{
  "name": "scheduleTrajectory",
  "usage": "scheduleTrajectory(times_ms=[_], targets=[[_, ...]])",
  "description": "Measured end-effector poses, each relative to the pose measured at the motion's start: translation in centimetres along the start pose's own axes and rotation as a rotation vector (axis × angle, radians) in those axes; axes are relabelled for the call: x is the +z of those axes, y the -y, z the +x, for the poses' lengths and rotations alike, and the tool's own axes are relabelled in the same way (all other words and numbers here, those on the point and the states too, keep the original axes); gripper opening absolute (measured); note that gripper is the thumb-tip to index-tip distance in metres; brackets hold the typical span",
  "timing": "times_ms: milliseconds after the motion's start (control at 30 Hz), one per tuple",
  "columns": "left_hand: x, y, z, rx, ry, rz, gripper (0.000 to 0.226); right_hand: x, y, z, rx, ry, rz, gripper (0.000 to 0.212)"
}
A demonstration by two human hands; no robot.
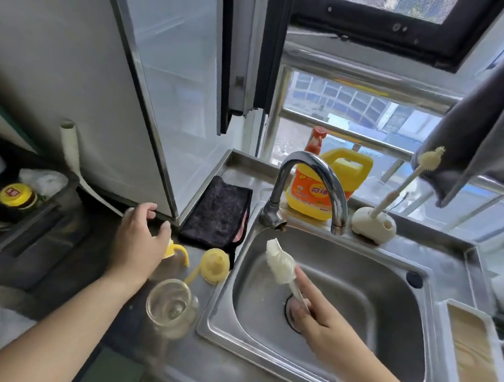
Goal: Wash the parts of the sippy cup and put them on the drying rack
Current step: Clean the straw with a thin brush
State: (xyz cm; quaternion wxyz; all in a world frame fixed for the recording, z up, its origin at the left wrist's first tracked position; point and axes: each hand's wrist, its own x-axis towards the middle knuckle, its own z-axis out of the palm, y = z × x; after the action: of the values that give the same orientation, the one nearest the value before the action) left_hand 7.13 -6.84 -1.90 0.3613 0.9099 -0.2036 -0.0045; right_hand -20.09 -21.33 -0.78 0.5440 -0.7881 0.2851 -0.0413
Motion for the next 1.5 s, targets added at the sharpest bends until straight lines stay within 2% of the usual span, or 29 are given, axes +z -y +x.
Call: scheduleTrajectory(times_ms=[67, 133, 233, 300, 400, 500, 567, 633, 733, 833, 900, 1000, 1067, 1133, 1200, 1267, 1500], targets=[[-0.7, -3.1, -1.1, 0.141, 0.002, -0.053, 0.026, -0.8, 0.0, 0.1, -0.030, -0.030, 0.021, 0.062], [-1.2, -6.2, -2.7, 0.241, 0.096, -0.128, 0.020, -1.6, -0.1, 0.1, -0.044, -0.063, 0.064, 0.053], [-0.9, -10.0, -5.4, 0.353, 0.326, -0.229, 0.010, -3.1, -0.1, -0.2, -0.068, -0.093, 0.194, 0.038], [0.6, -11.6, -7.1, 0.406, 0.535, -0.244, 0.015, -4.2, 0.2, -0.7, -0.087, -0.139, 0.216, 0.028], [4.3, -13.1, -10.1, 0.427, 0.890, -0.212, 0.011, -6.1, 0.7, -1.7, -0.060, -0.237, 0.314, 0.027], [8.5, -14.2, -14.0, 0.394, 1.162, -0.233, 0.026, -8.2, 0.3, -2.4, 0.025, -0.358, 0.509, 0.024], [10.7, -14.9, -16.5, 0.370, 1.302, -0.331, 0.018, -9.4, -0.5, -2.8, 0.086, -0.433, 0.623, 0.026], [12.1, -15.9, -18.4, 0.336, 1.375, -0.426, 0.004, -10.5, -1.7, -3.4, 0.145, -0.507, 0.628, 0.026], [14.2, -17.2, -20.6, 0.304, 1.433, -0.475, 0.006, -11.5, -3.6, -4.9, 0.235, -0.567, 0.539, 0.024], [16.9, -18.1, -22.4, 0.313, 1.422, -0.428, 0.020, -12.4, -5.4, -7.1, 0.396, -0.555, 0.227, 0.015], [18.9, -18.6, -23.4, 0.325, 1.427, -0.370, 0.021, -13.0, -6.9, -8.7, 0.521, -0.525, 0.036, 0.012], [21.8, -19.8, -25.4, 0.422, 1.448, -0.205, 0.020, -13.8, -8.9, -10.6, 0.676, -0.536, -0.070, 0.010], [23.4, -20.6, -26.9, 0.439, 1.457, -0.113, 0.016, -14.6, -10.3, -11.3, 0.752, -0.561, -0.100, 0.020], [24.8, -21.6, -28.3, 0.428, 1.451, -0.043, 0.022, -15.5, -11.6, -11.7, 0.801, -0.611, -0.162, 0.030], [26.0, -22.9, -29.2, 0.420, 1.428, 0.007, 0.027, -16.4, -12.6, -12.2, 0.799, -0.672, -0.232, 0.041], [27.1, -24.1, -29.7, 0.353, 1.407, -0.011, 0.022, -17.4, -13.1, -13.0, 0.753, -0.709, -0.224, 0.047], [29.6, -26.1, -30.4, 0.254, 1.293, -0.107, 0.006, -18.9, -14.5, -15.4, 0.702, -0.695, -0.218, 0.046]])
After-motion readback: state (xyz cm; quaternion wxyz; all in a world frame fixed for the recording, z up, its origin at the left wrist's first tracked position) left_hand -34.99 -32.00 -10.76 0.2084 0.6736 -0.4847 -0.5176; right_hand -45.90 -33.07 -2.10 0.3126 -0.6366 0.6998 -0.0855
